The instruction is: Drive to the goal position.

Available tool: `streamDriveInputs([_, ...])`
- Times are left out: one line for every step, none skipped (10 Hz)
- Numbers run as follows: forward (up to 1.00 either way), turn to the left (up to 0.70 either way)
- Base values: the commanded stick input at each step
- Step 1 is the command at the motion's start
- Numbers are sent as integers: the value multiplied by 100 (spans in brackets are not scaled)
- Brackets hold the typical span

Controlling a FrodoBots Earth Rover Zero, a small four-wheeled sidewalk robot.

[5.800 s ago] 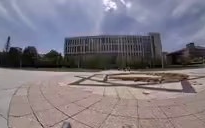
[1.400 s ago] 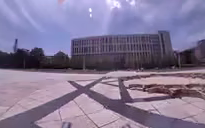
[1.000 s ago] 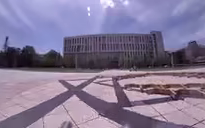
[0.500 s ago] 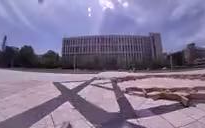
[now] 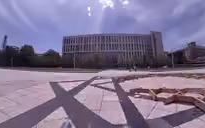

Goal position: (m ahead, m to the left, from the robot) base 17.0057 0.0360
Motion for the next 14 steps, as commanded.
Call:
streamDriveInputs([70,0])
streamDriveInputs([70,0])
streamDriveInputs([70,-1])
streamDriveInputs([70,-19])
streamDriveInputs([70,-11])
streamDriveInputs([70,-3])
streamDriveInputs([70,0])
streamDriveInputs([70,0])
streamDriveInputs([70,0])
streamDriveInputs([70,0])
streamDriveInputs([70,0])
streamDriveInputs([70,0])
streamDriveInputs([70,0])
streamDriveInputs([70,0])
